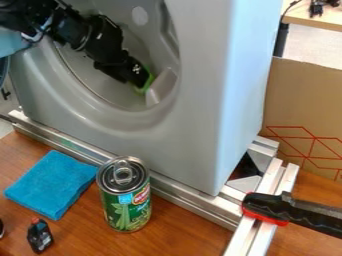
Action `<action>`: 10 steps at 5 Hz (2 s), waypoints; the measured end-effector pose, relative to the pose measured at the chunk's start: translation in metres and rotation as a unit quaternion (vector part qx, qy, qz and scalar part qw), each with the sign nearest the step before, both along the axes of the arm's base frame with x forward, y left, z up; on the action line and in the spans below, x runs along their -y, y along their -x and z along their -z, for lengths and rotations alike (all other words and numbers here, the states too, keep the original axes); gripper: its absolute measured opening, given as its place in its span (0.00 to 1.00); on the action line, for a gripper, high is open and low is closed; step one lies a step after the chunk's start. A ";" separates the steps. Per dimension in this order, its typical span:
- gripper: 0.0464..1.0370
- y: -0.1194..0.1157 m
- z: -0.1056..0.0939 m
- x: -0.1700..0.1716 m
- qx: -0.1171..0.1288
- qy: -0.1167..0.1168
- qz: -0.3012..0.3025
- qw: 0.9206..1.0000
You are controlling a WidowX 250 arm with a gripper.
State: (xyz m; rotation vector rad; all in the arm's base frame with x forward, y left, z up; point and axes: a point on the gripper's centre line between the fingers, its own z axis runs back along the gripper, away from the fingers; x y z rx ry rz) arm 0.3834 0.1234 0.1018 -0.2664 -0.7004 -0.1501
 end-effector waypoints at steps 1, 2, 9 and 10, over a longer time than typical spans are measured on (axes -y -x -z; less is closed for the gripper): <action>0.91 -0.007 0.000 0.005 0.001 -0.002 0.005 1.000; 0.77 -0.011 0.003 -0.001 -0.010 -0.006 -0.013 1.000; 0.62 0.155 -0.039 0.049 -0.108 -0.102 -0.064 0.987; 0.62 0.171 -0.018 0.063 -0.142 -0.111 -0.038 0.983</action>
